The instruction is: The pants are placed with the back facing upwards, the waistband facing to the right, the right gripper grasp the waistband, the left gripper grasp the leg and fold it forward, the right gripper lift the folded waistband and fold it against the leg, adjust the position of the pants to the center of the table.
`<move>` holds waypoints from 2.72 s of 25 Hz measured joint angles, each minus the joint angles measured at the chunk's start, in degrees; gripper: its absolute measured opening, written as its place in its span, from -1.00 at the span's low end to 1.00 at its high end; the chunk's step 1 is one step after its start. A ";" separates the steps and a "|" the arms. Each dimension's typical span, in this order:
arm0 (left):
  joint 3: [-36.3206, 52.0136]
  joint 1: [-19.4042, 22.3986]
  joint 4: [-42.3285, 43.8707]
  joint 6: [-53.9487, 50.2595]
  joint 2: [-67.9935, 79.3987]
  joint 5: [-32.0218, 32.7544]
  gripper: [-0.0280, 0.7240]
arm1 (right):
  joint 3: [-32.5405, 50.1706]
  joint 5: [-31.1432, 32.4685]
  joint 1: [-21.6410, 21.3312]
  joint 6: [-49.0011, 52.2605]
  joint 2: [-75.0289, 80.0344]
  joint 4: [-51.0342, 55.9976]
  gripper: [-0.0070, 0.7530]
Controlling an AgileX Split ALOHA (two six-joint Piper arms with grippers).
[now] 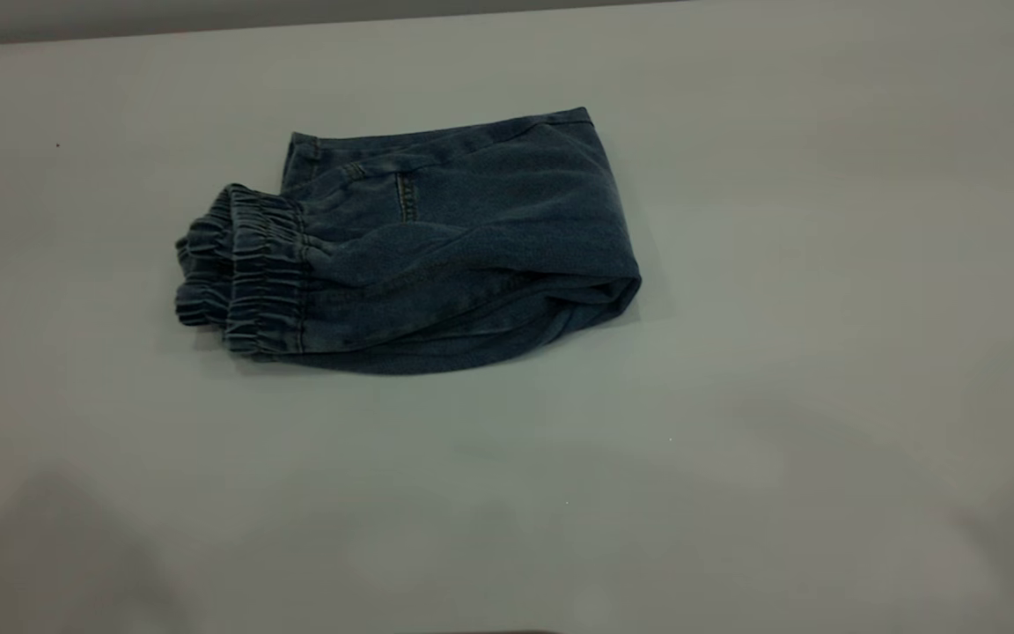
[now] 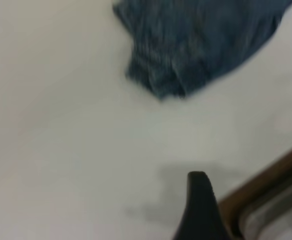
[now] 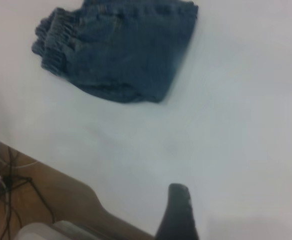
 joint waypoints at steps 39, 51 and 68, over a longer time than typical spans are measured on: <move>34.50 0.00 0.62 -17.42 -30.91 -3.42 0.31 | 39.16 -7.34 0.00 6.63 -38.14 -8.77 0.35; 34.50 0.00 0.64 -17.42 -30.91 -3.42 0.31 | 39.16 -7.34 0.00 6.63 -38.14 -8.72 0.35; 34.50 20.82 0.59 -17.42 -30.91 -3.42 0.31 | 39.16 -7.37 -9.26 6.63 -40.85 -8.54 0.35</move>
